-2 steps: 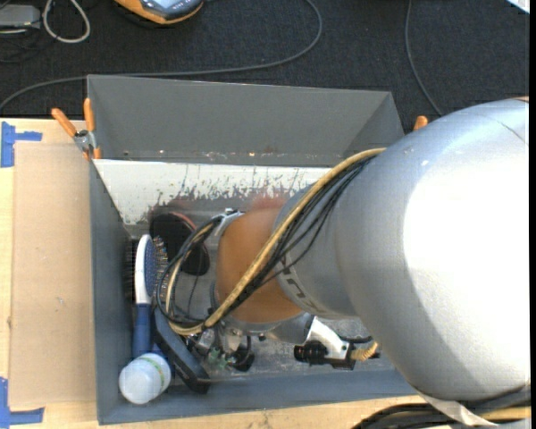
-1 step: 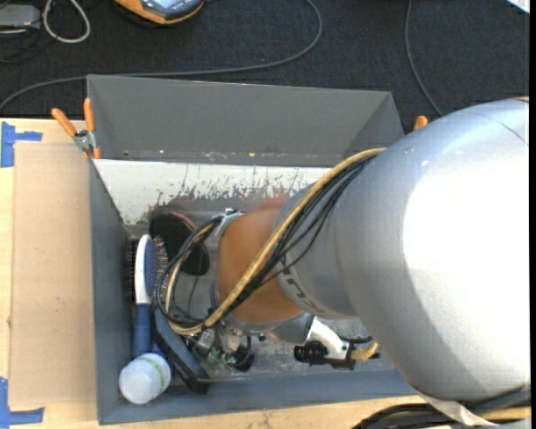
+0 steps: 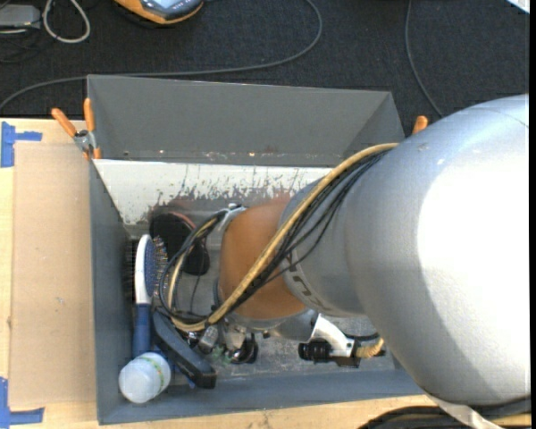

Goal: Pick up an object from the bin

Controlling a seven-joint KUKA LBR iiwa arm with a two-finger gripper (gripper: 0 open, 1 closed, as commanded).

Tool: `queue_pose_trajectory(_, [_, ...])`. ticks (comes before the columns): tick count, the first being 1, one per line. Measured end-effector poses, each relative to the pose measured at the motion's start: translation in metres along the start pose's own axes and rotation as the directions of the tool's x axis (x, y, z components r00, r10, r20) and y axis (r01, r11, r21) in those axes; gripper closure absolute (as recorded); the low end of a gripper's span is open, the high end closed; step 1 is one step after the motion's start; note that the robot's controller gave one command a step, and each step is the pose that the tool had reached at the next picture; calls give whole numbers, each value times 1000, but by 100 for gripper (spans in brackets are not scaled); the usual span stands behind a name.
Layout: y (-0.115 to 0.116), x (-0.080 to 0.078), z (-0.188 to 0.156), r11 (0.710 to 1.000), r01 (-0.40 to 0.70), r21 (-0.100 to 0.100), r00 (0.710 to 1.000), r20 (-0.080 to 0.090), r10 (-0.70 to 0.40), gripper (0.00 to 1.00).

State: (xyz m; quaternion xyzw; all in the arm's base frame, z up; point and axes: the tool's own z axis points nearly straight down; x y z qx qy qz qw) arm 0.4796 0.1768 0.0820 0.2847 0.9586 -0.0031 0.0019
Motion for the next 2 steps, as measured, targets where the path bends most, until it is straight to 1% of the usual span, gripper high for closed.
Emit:
queue_pose_trajectory(1, [-1, 0, -26, 1000, 1, 3, 1000, -2, -1, 100])
queue_pose_trajectory(2, [0, -1, -46, 1000, 2, 1, 1000, 0, -2, 100])
